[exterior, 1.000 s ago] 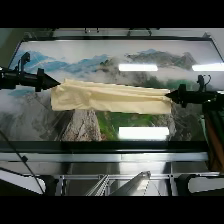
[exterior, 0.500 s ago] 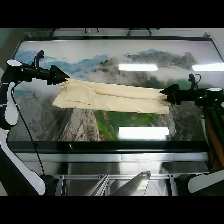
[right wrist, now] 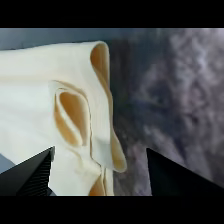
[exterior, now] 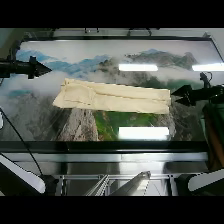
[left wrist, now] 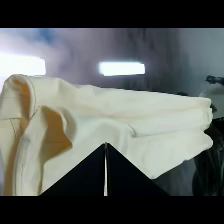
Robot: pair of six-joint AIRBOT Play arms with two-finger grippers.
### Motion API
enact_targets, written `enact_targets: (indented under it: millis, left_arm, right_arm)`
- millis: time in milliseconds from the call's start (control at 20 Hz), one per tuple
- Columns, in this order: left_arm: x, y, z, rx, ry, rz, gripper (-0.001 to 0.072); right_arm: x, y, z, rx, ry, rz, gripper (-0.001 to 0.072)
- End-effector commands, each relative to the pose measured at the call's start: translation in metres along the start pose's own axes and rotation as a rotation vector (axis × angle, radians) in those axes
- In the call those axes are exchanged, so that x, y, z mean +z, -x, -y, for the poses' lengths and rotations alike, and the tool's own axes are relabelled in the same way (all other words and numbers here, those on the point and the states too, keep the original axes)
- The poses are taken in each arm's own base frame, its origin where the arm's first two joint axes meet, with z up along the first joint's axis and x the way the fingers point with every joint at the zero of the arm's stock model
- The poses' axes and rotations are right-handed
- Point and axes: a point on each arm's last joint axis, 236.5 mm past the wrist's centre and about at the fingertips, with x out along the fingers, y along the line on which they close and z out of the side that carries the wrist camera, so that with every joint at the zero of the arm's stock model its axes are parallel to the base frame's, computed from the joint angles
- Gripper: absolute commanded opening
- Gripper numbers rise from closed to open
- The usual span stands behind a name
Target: Fold the shirts.
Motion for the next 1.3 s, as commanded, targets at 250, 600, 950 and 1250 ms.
enact_targets:
  millis: [250, 600, 950, 1250]
  left_arm:
    - [-0.018, -0.025, 0.06, -0.043, -0.098, -0.09, 0.0002]
    - [-0.093, -0.132, 0.149, -0.097, -0.256, -0.329, 0.0001]
    - [-0.178, -0.297, 0.149, 0.093, -0.326, -0.375, 0.0001]
    - [-0.206, -0.346, 0.155, 0.057, -0.204, -0.422, 0.0002]
  right_arm:
    - [-0.021, -0.086, -0.048, 0.13, -0.031, -0.11, 0.0382]
    - [-0.018, -0.034, -0.118, 0.265, 0.07, -0.164, 0.0019]
    - [-0.027, 0.049, -0.276, 0.465, 0.289, -0.102, 0.002]
    - [-0.075, -0.001, -0.344, 0.478, 0.362, -0.174, 0.002]
